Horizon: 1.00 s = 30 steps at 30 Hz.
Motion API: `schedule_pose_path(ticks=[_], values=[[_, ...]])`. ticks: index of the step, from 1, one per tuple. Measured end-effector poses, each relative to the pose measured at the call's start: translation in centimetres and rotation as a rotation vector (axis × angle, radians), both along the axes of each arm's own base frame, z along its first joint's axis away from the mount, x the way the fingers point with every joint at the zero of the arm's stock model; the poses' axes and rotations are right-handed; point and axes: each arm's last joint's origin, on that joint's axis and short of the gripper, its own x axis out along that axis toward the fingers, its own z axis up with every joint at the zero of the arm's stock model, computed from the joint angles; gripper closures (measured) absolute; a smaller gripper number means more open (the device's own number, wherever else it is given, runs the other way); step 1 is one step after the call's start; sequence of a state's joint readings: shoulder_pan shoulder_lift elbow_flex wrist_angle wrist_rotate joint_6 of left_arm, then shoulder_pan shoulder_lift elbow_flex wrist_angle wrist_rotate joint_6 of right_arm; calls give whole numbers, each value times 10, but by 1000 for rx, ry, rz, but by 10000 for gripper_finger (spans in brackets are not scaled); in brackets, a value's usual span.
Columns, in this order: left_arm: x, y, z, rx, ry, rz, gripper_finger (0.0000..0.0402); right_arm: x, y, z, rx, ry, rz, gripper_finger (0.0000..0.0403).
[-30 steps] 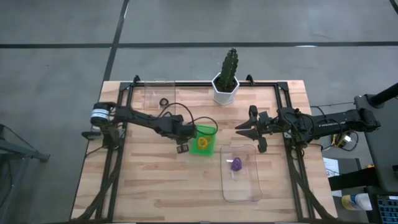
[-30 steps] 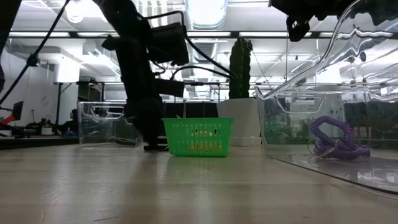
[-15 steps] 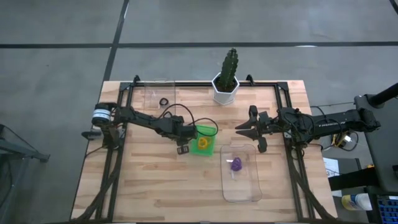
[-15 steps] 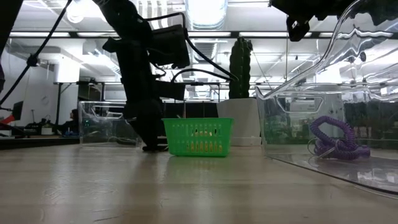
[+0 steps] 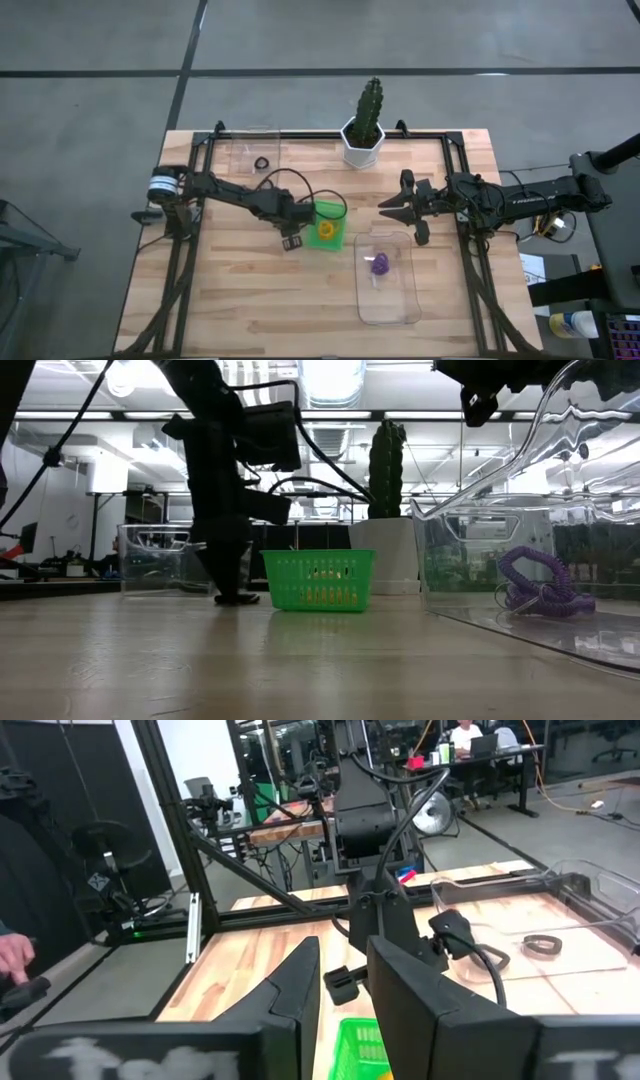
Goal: Sort spring keychains
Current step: Put the black spring keychain into the left transparent bin
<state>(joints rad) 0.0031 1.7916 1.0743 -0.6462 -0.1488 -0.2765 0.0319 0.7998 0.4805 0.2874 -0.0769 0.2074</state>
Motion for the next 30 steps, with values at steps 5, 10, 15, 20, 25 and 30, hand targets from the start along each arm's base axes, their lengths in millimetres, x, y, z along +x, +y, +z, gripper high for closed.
schedule_pose_path(ticks=[5, 10, 15, 20, 25, 30], values=[[3, -4, 6, -21, 17, -1, 292, 0, 0, 0, 3, 0, 0, 323], [11, -4, 18, -19, -22, 2, 292, 0, 0, 0, 3, 0, 1, 331], [19, -3, 34, 17, -78, 12, 292, 0, 0, 0, 3, 0, 1, 335], [12, -3, 39, 16, -29, 33, 292, 0, 0, 0, 22, 2, 1, 328], [6, -6, 33, -2, 1, 45, 292, 0, 0, 0, 21, 3, 1, 321], [1, -13, 23, -21, 14, 41, 292, 0, 0, 0, 18, 3, 1, 323]])
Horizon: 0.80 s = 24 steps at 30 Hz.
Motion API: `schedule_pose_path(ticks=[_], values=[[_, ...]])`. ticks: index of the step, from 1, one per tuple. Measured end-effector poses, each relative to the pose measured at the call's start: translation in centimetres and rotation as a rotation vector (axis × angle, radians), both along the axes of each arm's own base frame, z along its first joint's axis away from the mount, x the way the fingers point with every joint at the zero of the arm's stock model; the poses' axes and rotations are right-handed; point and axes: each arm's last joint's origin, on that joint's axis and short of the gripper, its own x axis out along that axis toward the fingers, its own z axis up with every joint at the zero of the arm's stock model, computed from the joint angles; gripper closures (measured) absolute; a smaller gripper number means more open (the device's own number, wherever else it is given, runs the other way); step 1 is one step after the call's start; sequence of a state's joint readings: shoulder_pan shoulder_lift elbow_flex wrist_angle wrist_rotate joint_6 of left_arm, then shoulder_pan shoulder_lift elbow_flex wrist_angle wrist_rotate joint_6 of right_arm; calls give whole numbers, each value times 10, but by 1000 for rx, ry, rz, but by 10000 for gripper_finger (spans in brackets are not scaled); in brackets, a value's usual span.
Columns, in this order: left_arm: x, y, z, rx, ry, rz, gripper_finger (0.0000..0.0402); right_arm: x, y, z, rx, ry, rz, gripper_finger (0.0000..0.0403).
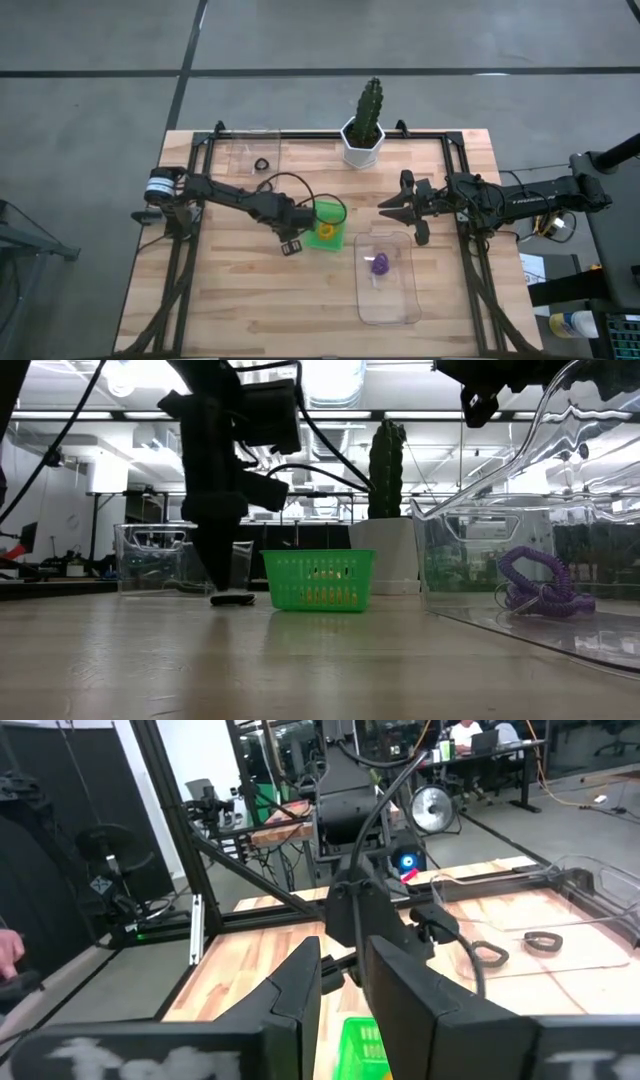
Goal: Sort spring keychains
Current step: Put the black spring keychain into the left transparent bin
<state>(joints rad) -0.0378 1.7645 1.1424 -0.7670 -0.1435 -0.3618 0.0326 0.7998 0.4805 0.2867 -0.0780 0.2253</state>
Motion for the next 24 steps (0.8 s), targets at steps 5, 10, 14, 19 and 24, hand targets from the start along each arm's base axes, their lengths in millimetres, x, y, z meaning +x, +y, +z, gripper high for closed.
schedule_pose_path(ticks=[5, 10, 14, 19, 24], values=[[0, 0, -6, 2, -31, 12, 292, 0, 0, 0, 0, 1, 0, 332], [-2, 0, -11, 2, -42, 14, 292, 0, 0, 0, 0, 2, 0, 333], [-3, 0, -14, -6, -37, 27, 292, 0, 0, 0, -1, 4, 0, 327], [-3, -1, -15, -8, -47, 30, 292, 0, 0, -2, -1, 20, 0, 321], [-6, -1, -19, -13, -43, 46, 292, 0, 0, -2, -1, 22, 0, 325]])
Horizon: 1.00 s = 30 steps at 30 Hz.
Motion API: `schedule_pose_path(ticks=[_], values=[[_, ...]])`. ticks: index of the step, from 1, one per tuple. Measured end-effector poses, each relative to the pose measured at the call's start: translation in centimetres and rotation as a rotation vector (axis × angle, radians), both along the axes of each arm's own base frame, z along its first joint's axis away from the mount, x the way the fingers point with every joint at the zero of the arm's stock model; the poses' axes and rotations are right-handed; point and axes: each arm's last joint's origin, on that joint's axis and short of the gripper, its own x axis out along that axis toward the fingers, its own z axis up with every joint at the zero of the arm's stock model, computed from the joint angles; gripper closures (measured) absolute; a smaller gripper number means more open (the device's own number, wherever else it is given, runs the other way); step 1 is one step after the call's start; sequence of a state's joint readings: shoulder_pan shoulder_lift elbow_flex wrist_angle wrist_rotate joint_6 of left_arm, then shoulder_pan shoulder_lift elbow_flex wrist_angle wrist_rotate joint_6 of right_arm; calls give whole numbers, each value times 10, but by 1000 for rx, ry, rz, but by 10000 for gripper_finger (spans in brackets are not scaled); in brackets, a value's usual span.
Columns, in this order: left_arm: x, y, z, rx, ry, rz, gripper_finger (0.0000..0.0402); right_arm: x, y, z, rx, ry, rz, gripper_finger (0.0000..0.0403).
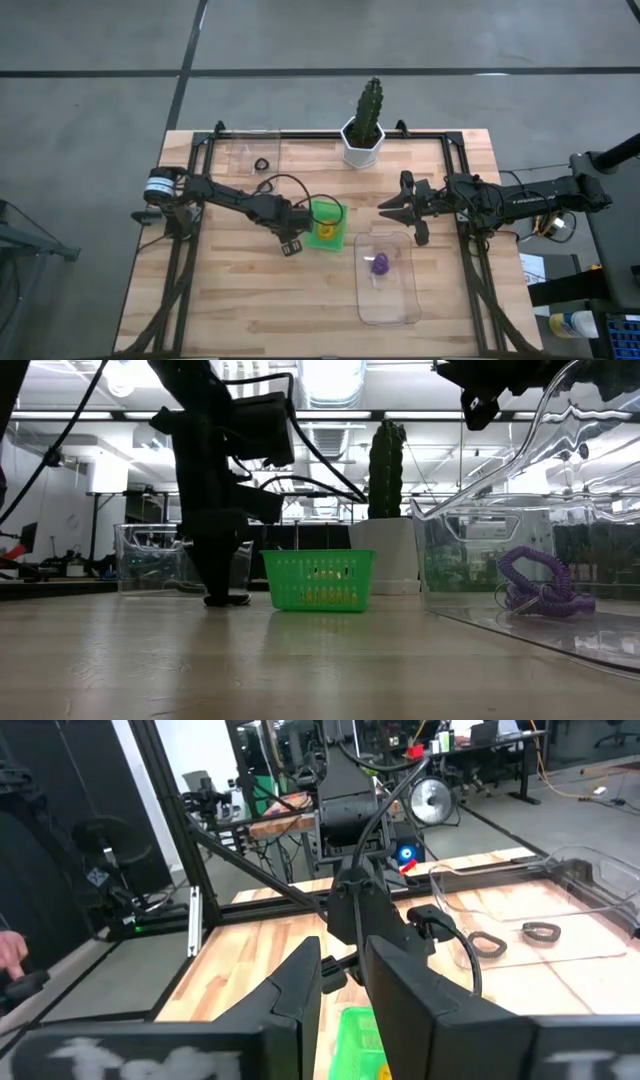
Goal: Sort spring keychains
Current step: Put the black spring keychain into the left transparent bin
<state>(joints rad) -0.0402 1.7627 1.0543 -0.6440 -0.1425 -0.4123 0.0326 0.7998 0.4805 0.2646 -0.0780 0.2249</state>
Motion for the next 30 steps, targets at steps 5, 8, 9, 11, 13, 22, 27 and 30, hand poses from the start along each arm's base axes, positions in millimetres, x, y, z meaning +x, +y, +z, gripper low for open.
schedule_pose_path(ticks=[5, 8, 9, 11, 13, 22, 27, 30], values=[[-3, -1, -3, -48, 2, 43, 292, 0, 0, 0, 0, 0, 0, 333], [-4, -3, -3, -55, 4, 53, 292, 0, 0, 0, 0, 0, 0, 335], [-4, -4, -3, -63, 6, 56, 292, 0, 0, 0, 0, 0, 0, 334], [-4, -6, -2, -75, 8, 59, 292, 0, 0, 0, 0, 0, 0, 332], [-3, -8, -2, -95, 11, 53, 292, 0, 0, 0, 0, 0, 0, 328], [-6, -14, -2, -169, 42, 82, 346, 0, 0, 0, 0, 0, 0, 323], [-7, -16, -2, -183, 45, 110, 391, 0, 0, 0, 0, 0, 0, 332], [-7, -17, -2, -193, 45, 137, 390, 0, 0, 0, 0, 0, 0, 335]])
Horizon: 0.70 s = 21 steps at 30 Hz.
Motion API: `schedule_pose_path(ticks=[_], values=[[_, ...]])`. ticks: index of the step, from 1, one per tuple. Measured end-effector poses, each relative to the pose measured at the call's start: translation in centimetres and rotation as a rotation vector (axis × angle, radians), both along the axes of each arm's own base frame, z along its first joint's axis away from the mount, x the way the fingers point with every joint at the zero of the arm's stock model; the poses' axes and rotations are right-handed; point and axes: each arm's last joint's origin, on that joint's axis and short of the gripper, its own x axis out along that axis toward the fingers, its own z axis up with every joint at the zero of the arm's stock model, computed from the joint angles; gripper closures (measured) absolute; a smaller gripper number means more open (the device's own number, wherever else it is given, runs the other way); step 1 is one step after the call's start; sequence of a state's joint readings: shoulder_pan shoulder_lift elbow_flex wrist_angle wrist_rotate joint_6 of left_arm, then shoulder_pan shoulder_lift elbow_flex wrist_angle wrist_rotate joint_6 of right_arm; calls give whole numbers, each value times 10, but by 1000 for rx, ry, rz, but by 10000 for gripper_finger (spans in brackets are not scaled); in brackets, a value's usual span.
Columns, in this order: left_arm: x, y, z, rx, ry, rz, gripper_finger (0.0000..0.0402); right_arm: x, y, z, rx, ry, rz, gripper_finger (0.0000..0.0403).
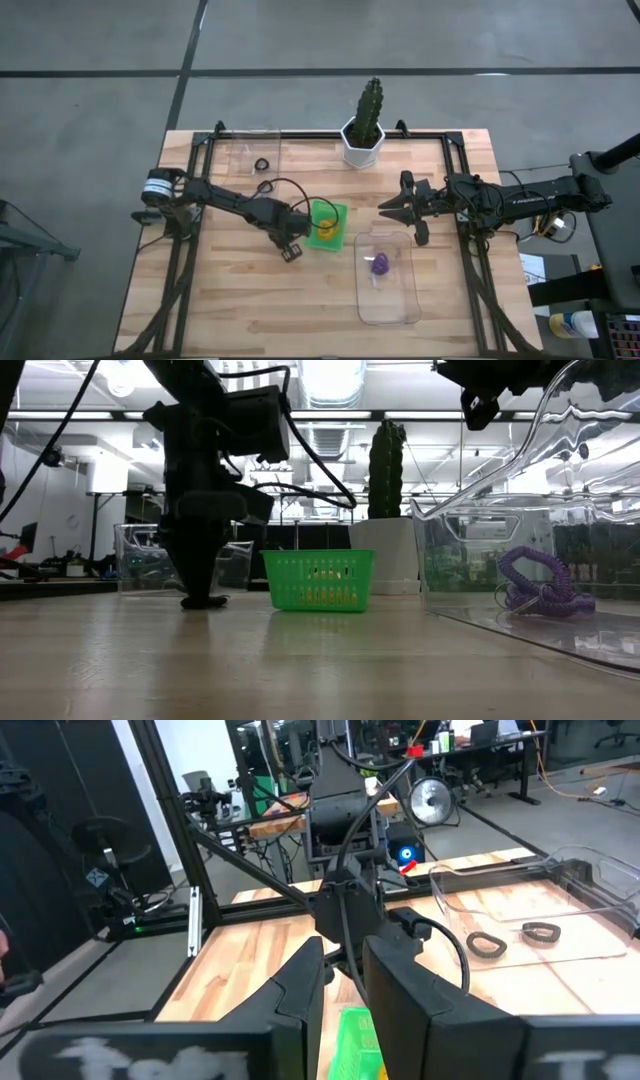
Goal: Sort spring keychains
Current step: Put the black spring keychain into the left transparent bin
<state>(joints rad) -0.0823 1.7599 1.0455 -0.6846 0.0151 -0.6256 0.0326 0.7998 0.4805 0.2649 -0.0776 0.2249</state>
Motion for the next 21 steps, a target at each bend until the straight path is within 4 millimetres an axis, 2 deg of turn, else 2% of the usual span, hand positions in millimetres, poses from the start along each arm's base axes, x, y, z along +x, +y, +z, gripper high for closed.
schedule_pose_path(ticks=[10, 21], values=[[5, -8, 20, -28, -62, -18, 399, 0, 0, 0, 1, 0, 0, 321], [2, -24, 22, -22, -65, -16, 401, 0, 0, 0, 4, 0, -1, 328]])
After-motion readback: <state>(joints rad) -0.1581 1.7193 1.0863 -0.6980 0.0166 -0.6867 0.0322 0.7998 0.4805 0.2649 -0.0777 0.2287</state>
